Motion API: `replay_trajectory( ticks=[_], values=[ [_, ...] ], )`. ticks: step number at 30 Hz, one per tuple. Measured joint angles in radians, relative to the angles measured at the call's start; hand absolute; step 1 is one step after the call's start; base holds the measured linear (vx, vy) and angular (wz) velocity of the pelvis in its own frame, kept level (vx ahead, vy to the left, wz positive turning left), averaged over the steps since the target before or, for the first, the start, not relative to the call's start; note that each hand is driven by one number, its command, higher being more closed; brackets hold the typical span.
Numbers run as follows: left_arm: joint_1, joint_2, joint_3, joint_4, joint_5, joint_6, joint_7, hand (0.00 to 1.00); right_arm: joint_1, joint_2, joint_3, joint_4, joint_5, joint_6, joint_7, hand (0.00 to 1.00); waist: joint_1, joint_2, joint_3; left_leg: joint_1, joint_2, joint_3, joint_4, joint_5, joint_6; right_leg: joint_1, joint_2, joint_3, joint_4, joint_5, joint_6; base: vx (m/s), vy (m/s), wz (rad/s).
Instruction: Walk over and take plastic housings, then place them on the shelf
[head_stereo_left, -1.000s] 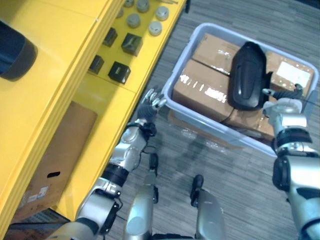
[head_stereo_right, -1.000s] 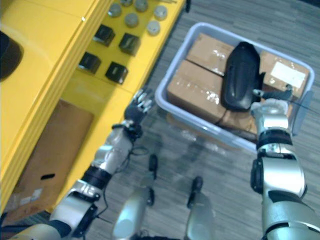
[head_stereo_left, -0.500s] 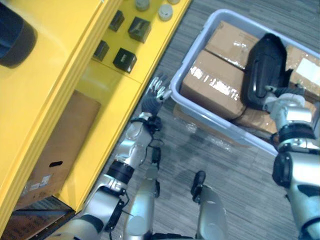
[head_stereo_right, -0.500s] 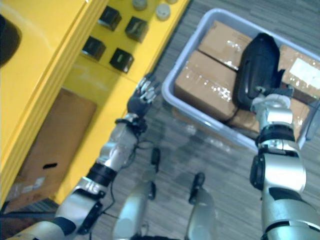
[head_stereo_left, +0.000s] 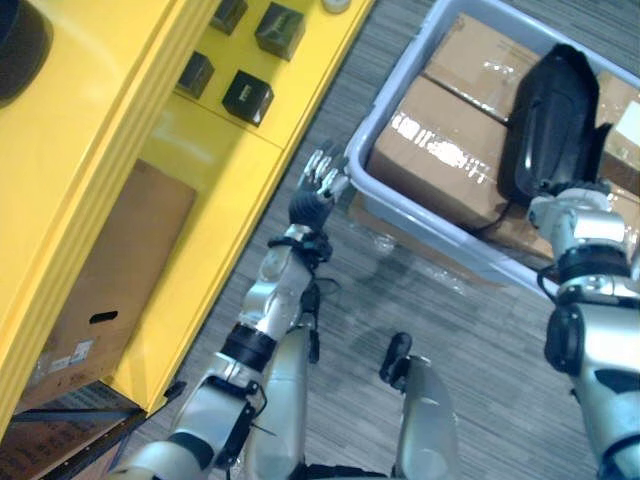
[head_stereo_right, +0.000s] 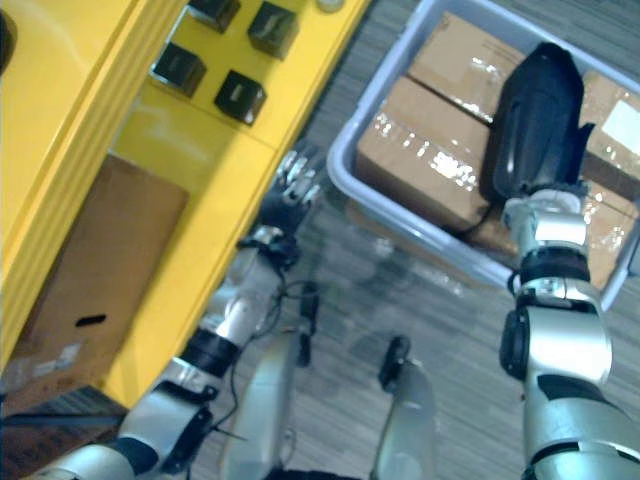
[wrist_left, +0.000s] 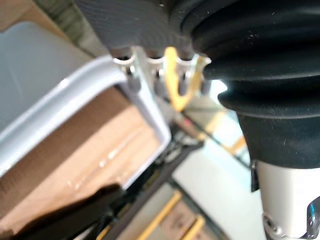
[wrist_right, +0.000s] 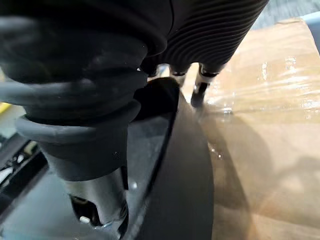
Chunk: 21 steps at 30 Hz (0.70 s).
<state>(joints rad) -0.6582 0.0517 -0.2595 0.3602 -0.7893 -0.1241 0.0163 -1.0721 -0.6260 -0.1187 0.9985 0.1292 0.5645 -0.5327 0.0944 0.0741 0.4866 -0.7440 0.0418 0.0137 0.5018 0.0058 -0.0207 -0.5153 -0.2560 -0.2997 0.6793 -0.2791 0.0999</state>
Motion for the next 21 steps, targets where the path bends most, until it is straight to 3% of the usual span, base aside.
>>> replay_trajectory(
  ticks=[7,16,19,21],
  values=[
    [0.036,0.008,-0.002,-0.002,-0.003,-0.001,0.0,0.0,0.006,-0.069,0.025,0.041,-0.086,0.035,0.109,1.0,0.003,-0.005,0.003,-0.03,0.0,-0.003,0.036,-0.01,0.005,-0.031,-0.013,-0.001,0.058,-0.028,-0.004,-0.02,-0.022,0.04],
    [0.055,0.018,-0.001,-0.015,-0.035,-0.005,-0.001,0.0,0.043,-0.076,0.021,0.046,-0.221,0.078,0.255,1.0,0.007,-0.006,0.003,-0.031,-0.001,-0.004,0.047,-0.009,0.003,-0.034,-0.018,-0.002,0.069,-0.04,-0.007,-0.01,-0.014,0.01],
    [0.074,0.02,-0.001,-0.047,-0.038,-0.005,-0.001,0.0,0.053,-0.065,0.013,0.056,-0.244,0.077,0.271,1.0,0.01,-0.006,0.003,-0.027,-0.002,-0.005,0.047,-0.007,0.006,-0.029,-0.018,-0.004,0.068,-0.04,-0.007,0.02,-0.018,0.02],
    [0.076,0.021,-0.001,-0.054,-0.041,-0.005,0.0,0.0,0.076,-0.048,0.014,0.061,-0.269,0.046,0.25,1.0,0.014,-0.008,0.002,-0.02,-0.002,-0.007,0.048,-0.006,0.006,-0.016,-0.018,-0.009,0.066,-0.04,-0.007,0.02,-0.023,0.04]
  ],
)
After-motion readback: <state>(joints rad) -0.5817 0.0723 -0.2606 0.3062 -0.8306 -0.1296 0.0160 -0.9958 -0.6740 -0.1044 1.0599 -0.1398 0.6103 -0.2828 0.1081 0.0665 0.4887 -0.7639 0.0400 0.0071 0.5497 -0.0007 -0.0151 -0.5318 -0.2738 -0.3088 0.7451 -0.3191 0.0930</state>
